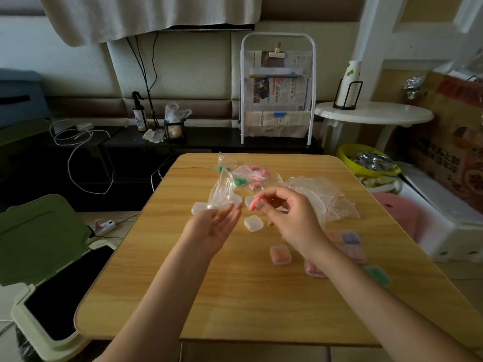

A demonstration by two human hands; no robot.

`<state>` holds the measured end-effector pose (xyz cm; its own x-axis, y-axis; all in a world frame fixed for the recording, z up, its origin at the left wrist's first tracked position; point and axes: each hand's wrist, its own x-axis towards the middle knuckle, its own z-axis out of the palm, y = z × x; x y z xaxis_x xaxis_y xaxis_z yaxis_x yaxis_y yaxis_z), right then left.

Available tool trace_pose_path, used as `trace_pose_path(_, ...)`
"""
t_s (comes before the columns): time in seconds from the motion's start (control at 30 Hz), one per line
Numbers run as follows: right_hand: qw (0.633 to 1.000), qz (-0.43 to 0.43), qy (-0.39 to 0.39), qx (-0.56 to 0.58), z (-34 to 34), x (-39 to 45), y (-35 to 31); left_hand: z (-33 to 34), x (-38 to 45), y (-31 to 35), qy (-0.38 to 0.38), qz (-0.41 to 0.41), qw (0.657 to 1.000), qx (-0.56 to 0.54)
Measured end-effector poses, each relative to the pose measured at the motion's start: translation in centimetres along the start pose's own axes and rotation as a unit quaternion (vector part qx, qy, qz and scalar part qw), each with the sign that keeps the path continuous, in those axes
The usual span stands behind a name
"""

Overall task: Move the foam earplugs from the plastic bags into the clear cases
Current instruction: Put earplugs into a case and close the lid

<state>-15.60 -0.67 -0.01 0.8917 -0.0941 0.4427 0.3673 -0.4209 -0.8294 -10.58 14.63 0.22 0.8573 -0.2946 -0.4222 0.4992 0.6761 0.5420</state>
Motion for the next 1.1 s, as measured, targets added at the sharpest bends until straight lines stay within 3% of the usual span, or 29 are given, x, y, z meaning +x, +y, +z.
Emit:
trace_pose_path(0.2, 0.984, -0.060, -0.049, -0.157, 2.3, -0.8, 0.1, 0.6, 0.4, -1.7, -0.014, -0.078, 0.997, -0.002)
trace_pose_path(0.37, 0.988, -0.059, -0.051, -0.130, 2.1, -0.8, 0.1, 0.9, 0.4, -1.7, 0.019, -0.101, 0.993, -0.058)
trace_pose_path(0.53, 0.990, -0.059, -0.006, -0.126, 1.7, -0.8, 0.2, 1.2, 1.0, -2.5, 0.079, -0.026, 0.996, 0.045)
trace_pose_path(0.73, 0.989, -0.061, 0.018, -0.130, 1.4, -0.3, 0.5, 1.0, 1.4, -2.9, 0.076, 0.039, 0.974, 0.211)
trace_pose_path(1.1, 0.984, -0.023, 0.062, -0.168, 0.0, -0.1, 2.2, 0.8, 1.3, -2.2, 0.061, 0.059, 0.974, 0.208)
